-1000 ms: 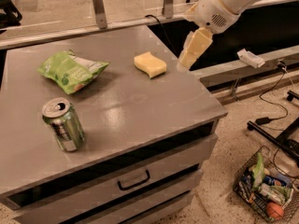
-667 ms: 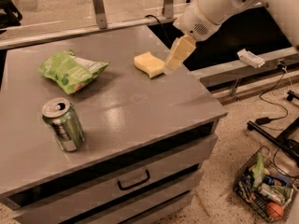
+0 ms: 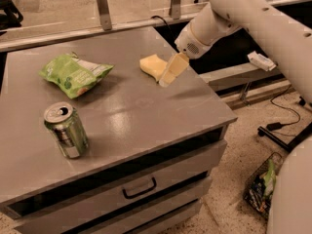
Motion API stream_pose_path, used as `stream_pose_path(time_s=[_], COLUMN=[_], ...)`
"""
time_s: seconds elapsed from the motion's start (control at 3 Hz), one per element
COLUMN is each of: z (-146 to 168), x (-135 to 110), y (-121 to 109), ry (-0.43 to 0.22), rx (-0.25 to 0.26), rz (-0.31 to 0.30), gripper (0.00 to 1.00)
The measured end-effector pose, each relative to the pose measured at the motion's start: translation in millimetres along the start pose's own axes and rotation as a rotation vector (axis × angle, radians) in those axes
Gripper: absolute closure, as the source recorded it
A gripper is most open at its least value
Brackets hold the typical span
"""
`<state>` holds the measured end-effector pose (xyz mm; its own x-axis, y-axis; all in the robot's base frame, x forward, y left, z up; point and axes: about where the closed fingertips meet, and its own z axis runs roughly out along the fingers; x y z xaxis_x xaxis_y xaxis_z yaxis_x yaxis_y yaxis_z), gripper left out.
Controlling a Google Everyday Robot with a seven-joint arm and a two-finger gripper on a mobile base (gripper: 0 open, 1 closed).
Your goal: Move sponge near green rice chip bag
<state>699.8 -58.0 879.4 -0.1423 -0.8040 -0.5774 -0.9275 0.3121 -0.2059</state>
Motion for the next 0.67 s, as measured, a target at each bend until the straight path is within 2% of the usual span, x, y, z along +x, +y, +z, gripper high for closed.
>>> stream_pose_path(time_s=[0.33, 0.67], z=[25, 41], x=[4, 6], y=[-4, -7], ry=[-0.009, -0.017], rx=[-0.007, -0.016], rz=[0.026, 0.040], gripper=[0.18, 0.41])
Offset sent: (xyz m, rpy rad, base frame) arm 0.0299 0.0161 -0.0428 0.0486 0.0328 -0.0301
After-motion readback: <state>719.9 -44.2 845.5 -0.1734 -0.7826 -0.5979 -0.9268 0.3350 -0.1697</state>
